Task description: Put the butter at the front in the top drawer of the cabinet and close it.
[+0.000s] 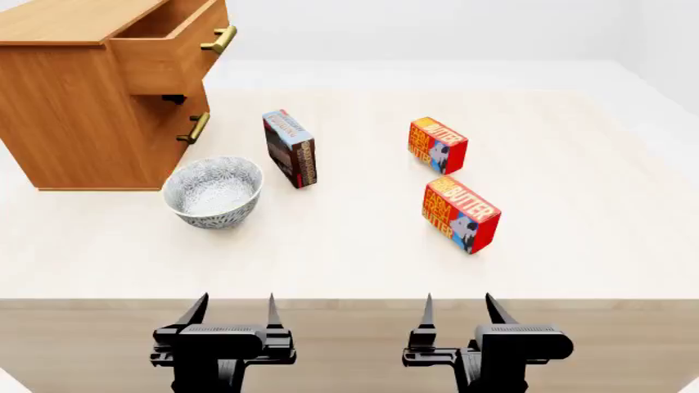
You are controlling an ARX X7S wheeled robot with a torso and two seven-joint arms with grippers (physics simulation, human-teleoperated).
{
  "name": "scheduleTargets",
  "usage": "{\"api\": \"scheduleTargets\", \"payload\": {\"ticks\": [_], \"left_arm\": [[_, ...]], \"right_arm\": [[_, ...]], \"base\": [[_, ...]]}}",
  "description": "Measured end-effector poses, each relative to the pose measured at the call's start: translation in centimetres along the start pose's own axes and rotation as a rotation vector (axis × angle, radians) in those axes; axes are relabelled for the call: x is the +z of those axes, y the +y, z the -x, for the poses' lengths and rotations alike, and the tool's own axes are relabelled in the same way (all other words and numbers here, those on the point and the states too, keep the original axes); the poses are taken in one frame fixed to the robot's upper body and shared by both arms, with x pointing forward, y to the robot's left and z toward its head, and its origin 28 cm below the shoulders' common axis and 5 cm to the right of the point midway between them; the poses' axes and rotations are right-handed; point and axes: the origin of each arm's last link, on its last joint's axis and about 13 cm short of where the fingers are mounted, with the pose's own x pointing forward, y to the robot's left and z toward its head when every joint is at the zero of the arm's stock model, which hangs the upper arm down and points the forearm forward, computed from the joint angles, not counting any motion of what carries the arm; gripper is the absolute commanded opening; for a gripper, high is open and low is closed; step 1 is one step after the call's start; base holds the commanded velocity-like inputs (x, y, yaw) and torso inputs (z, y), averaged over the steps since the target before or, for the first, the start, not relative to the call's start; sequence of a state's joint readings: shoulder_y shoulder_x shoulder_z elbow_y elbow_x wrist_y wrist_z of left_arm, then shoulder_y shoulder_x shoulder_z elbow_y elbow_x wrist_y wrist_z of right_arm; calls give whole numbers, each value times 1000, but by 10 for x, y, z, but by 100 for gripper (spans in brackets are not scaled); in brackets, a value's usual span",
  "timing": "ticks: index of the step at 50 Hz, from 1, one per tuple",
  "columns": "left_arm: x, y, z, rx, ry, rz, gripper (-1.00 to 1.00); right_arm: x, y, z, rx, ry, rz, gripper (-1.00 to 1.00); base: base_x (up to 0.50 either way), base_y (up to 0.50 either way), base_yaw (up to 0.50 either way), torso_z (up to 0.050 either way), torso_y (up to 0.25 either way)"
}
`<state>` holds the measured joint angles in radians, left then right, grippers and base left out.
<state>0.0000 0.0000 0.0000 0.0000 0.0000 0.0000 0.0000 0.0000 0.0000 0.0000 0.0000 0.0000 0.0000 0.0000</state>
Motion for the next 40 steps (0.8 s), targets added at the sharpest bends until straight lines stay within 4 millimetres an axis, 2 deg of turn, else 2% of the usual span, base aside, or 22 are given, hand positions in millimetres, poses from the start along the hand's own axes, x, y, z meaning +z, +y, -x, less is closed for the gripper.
{"api": "scheduleTargets", "payload": {"ticks": [23, 33, 40], "left_arm": [[9, -3, 1, -16, -107, -38, 100], [31, -3, -4, -29, -211, -77, 100], [61, -3, -14, -70, -229, -90, 100]], "right_arm": [[7, -2, 1, -39, -58, 25, 100], [33, -4, -2, -52, -145, 71, 100], [60, -9, -11, -58, -141, 123, 100]], "base": [[0, 0, 0, 0, 0], [0, 0, 0, 0, 0], [0, 0, 0, 0, 0]]}}
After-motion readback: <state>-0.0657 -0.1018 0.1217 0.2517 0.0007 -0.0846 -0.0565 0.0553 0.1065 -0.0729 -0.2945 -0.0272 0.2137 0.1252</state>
